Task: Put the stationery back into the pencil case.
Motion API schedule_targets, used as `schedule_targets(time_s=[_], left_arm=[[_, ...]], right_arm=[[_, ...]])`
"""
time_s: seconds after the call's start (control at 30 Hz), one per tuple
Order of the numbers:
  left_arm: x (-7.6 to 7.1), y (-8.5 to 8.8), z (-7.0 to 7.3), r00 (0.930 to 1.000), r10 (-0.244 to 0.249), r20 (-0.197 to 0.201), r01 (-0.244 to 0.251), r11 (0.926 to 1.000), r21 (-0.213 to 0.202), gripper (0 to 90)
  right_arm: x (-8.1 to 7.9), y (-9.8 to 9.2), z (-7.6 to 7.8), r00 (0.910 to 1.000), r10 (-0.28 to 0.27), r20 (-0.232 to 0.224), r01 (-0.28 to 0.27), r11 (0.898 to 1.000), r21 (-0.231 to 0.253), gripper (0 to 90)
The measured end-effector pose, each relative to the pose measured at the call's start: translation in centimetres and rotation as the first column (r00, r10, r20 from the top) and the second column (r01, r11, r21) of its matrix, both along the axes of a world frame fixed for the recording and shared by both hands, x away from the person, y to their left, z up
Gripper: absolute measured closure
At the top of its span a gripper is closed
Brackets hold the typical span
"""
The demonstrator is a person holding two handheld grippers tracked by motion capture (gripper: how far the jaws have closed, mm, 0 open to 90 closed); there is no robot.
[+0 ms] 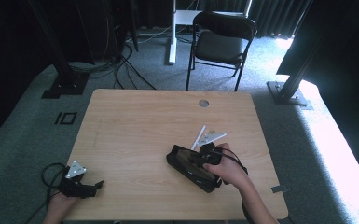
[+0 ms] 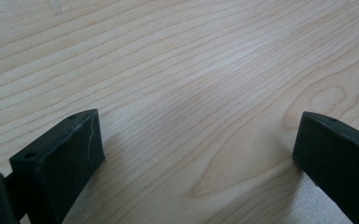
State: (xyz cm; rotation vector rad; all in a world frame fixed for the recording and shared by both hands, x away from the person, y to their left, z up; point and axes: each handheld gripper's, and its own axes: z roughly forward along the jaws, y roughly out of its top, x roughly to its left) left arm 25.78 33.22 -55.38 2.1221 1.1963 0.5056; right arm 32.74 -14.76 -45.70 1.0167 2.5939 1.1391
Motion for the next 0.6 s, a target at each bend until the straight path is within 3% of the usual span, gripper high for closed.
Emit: schedule_targets(time_s=[0.23, 0.37, 0.47, 0.57, 0.6], left_arm=[[0.0, 0.0, 0.0, 1.0000, 0.000, 0.001, 0.000, 1.0000, 0.000, 2.0], [0.0, 0.0, 0.0, 1.0000, 0.000, 0.000, 0.000, 1.0000, 0.000, 2.0], [0.0, 0.0, 0.0, 1.0000, 0.000, 0.000, 0.000, 1.0000, 0.000, 2.0], [0.0, 0.0, 0.0, 1.0000, 0.000, 0.000, 0.000, 1.0000, 0.000, 2.0], [0.0, 0.0, 0.0, 1.0000, 0.000, 0.000, 0.000, 1.0000, 0.000, 2.0]], right_arm=[[0.5, -1.5, 1.1, 0.9924, -0.103, 0.068, 0.096, 0.991, 0.097, 74.7], [1.1, -2.3, 0.9, 0.9841, -0.158, 0.080, 0.150, 0.983, 0.104, 74.3], [1.6, -2.8, 0.6, 0.9755, -0.201, 0.090, 0.188, 0.973, 0.130, 74.3], [2.1, -3.3, 0.3, 0.9559, -0.267, 0.123, 0.251, 0.960, 0.127, 74.1], [2.3, -3.4, 0.2, 0.9533, -0.278, 0.118, 0.262, 0.956, 0.132, 74.0]])
